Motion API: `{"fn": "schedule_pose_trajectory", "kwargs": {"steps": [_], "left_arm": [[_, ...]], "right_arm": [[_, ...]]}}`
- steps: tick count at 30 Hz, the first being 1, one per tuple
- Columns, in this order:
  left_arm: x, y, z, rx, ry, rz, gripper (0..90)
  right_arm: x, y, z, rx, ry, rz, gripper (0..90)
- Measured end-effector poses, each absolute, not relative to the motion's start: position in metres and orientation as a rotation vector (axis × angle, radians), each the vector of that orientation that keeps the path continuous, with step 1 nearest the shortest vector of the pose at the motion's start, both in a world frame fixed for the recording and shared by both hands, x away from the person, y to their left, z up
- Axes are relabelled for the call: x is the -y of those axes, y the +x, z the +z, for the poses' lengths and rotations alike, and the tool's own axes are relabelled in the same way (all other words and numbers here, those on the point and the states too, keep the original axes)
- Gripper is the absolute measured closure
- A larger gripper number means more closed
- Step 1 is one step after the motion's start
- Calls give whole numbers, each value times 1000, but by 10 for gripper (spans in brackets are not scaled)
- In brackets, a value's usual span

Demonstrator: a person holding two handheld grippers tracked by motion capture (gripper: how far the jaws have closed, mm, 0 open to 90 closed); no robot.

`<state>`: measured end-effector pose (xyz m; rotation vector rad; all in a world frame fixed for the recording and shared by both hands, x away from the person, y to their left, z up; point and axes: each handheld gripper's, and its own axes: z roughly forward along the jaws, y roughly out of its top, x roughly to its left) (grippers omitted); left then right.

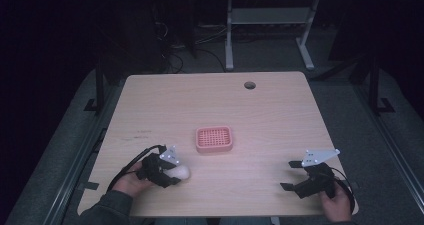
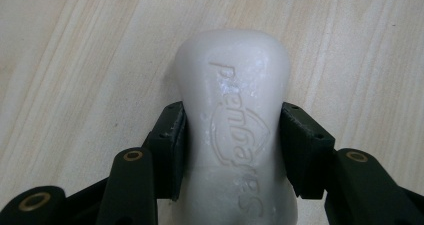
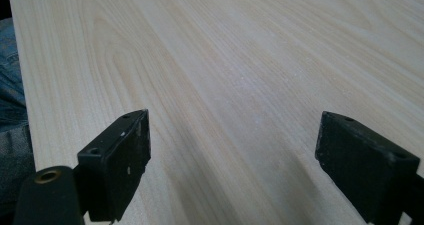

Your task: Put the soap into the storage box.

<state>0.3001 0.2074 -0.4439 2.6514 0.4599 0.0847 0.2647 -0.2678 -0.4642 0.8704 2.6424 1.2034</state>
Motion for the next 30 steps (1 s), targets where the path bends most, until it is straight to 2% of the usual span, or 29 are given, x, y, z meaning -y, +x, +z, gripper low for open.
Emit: {"fn": "schedule_pose_trajectory", "kwargs": {"steps": [30], "left_arm": [[-194,310,-431,-423,2655,96,493]], "right_arm": [[270,262,-463,-2620,880,1224,141]]}}
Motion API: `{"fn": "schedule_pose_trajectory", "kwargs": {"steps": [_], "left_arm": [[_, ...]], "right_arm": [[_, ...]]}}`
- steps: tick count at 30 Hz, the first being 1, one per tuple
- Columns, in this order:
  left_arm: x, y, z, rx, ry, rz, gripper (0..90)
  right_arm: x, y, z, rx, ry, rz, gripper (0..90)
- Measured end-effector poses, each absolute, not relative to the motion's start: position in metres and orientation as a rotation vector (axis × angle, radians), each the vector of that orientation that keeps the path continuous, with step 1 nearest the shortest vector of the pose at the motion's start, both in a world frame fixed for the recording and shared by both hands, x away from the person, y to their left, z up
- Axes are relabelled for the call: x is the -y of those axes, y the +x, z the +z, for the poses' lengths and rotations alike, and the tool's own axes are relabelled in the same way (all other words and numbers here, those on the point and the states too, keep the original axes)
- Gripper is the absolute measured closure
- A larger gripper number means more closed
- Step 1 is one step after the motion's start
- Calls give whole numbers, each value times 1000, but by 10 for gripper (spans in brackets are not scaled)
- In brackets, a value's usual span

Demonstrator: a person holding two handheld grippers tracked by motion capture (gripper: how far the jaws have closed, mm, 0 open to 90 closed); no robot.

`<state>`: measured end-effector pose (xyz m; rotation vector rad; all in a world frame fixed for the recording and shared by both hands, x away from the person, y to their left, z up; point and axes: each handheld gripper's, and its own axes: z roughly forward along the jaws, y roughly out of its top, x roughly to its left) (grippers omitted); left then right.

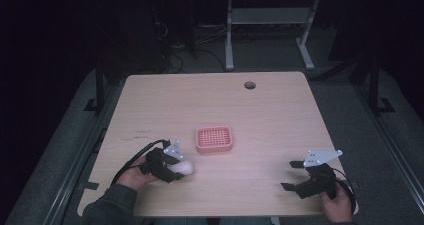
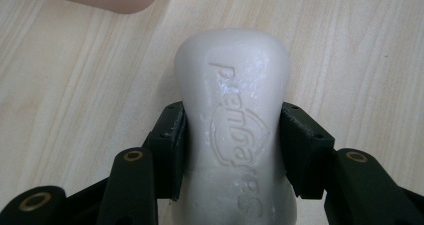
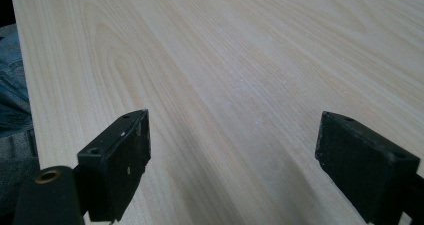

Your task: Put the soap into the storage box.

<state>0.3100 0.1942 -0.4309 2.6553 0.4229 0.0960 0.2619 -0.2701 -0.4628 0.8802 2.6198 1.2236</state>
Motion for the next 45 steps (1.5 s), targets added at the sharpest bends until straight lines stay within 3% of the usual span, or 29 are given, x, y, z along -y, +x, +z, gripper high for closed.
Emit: {"fn": "schedule_pose_trajectory", "kwargs": {"steps": [45], "left_arm": [[-161,353,-405,-362,2661,67,493]], "right_arm": [[270,259,-460,-2601,858,1265,142]]}}
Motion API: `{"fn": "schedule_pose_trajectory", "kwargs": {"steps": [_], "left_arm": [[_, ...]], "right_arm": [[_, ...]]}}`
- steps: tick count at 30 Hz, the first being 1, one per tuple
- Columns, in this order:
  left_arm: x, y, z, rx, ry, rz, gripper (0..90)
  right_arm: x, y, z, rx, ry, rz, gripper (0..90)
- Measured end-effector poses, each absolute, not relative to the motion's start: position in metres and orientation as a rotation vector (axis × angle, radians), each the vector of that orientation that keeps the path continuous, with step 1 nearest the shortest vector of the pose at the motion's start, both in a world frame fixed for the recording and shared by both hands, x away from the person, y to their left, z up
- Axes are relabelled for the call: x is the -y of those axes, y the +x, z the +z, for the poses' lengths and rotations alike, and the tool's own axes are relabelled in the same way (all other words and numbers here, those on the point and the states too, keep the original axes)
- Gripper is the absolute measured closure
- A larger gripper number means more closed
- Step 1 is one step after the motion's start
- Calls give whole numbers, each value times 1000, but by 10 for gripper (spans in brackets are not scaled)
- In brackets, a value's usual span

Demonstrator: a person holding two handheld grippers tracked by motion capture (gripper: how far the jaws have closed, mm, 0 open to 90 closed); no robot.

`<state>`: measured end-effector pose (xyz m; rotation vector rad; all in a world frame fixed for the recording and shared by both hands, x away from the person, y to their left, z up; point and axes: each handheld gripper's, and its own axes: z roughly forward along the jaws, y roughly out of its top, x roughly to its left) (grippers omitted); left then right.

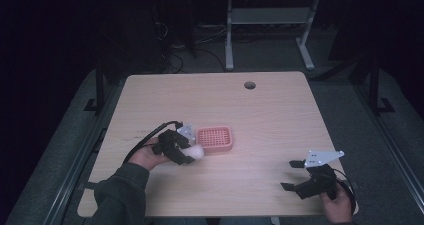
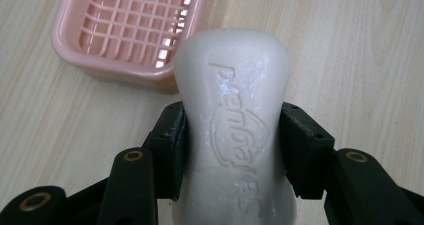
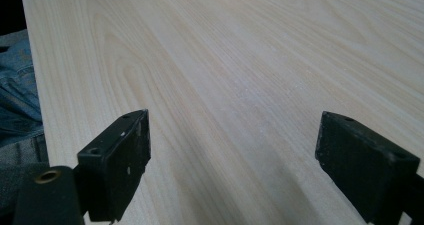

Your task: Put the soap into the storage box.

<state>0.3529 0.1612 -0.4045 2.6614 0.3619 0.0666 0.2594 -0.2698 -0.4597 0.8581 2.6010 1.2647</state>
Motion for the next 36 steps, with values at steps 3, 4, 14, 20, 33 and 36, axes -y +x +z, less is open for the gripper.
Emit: {"fn": "schedule_pose_trajectory", "kwargs": {"steps": [3,4,14,20,33,36], "left_arm": [[-159,356,-403,-362,2650,60,493],[-159,357,-403,-364,2652,63,493],[-150,369,-395,-350,2649,73,493],[-142,372,-392,-337,2650,84,493],[-132,384,-391,-317,2660,65,493],[-130,386,-393,-315,2671,65,493]], "right_arm": [[270,260,-460,-2598,860,1269,142],[269,260,-460,-2600,860,1269,142],[270,259,-460,-2597,866,1275,141],[269,260,-459,-2599,862,1276,142],[269,259,-459,-2599,855,1279,141],[269,260,-459,-2602,847,1276,142]]}}
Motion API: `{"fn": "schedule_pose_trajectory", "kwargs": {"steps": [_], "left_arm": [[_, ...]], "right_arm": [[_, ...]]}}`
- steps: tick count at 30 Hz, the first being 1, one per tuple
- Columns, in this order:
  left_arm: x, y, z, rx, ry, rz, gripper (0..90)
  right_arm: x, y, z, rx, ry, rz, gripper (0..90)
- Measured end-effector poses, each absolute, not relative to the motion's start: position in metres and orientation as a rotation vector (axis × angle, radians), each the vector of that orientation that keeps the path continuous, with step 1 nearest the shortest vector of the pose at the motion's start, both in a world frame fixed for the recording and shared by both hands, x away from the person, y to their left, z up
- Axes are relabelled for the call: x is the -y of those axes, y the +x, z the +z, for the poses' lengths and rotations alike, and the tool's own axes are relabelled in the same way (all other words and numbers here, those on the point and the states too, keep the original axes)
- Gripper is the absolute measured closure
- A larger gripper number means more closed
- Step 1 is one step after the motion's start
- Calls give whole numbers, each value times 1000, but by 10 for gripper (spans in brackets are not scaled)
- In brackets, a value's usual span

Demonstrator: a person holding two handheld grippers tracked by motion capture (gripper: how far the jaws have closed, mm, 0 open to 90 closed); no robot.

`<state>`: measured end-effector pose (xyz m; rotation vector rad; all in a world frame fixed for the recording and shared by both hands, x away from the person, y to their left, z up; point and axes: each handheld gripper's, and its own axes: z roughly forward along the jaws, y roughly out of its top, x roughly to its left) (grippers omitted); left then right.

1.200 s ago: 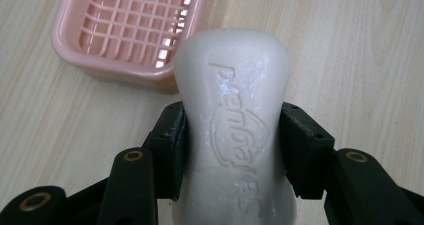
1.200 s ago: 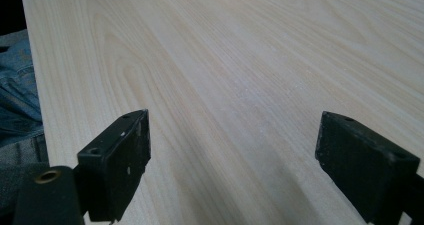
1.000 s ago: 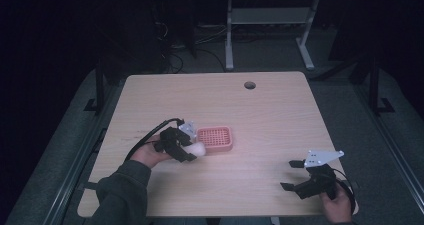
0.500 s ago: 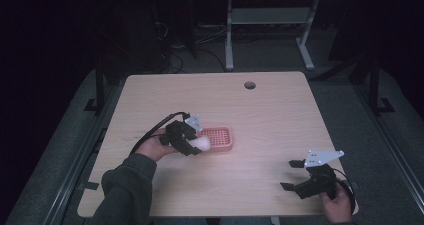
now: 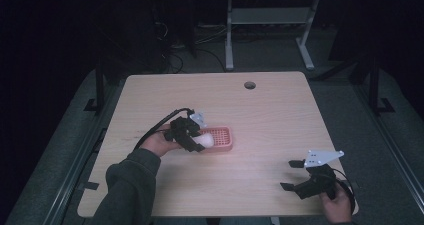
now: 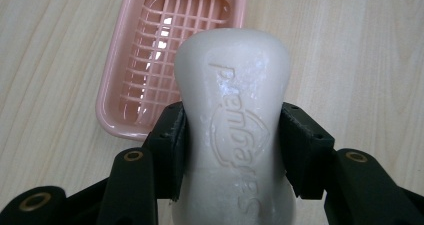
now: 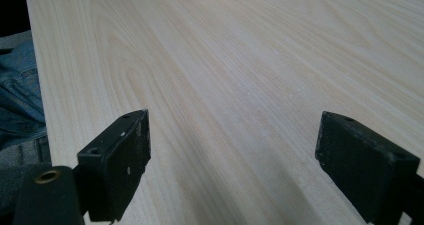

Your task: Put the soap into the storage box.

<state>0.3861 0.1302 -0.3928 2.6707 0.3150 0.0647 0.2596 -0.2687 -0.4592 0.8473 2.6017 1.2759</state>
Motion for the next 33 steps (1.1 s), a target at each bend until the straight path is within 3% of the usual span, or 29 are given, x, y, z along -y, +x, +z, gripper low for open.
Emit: {"fn": "schedule_pose_trajectory", "kwargs": {"steps": [33], "left_arm": [[-107,414,-395,-305,2692,59,493]], "right_arm": [[271,259,-458,-2591,856,1290,142]]}}
